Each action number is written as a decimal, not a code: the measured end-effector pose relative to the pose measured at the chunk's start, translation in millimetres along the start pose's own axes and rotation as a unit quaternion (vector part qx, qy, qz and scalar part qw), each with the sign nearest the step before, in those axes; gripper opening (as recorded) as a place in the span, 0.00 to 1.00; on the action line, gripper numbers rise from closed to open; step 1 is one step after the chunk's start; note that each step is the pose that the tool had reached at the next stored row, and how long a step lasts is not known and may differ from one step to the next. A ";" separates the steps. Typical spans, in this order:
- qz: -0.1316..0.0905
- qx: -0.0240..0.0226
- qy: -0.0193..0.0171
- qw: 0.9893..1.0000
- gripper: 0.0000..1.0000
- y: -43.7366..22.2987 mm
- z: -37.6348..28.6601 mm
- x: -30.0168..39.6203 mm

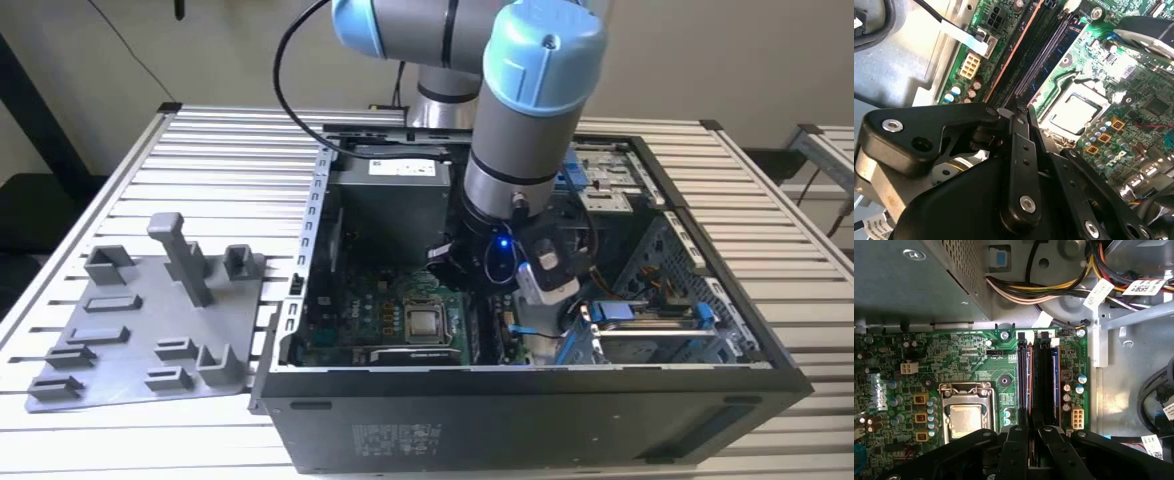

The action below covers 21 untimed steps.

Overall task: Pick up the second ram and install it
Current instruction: 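Insert the second ram into the second slot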

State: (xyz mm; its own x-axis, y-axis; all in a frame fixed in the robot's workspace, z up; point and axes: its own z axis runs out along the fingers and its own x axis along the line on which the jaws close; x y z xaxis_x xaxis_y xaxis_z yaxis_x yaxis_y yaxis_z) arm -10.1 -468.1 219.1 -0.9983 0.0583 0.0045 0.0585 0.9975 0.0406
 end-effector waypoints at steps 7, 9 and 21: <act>0.000 0.000 0.000 1.000 0.14 0.5 0.6 -0.5; 0.000 0.000 0.000 1.000 0.14 0.5 0.7 -0.9; -0.005 0.001 -0.001 1.000 0.14 1.4 -6.7 -0.8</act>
State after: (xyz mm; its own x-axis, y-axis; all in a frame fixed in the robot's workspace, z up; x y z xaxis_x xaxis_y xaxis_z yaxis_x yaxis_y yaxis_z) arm -9.2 -467.0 225.8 -0.9989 0.0477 0.0016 0.0477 0.9981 0.0382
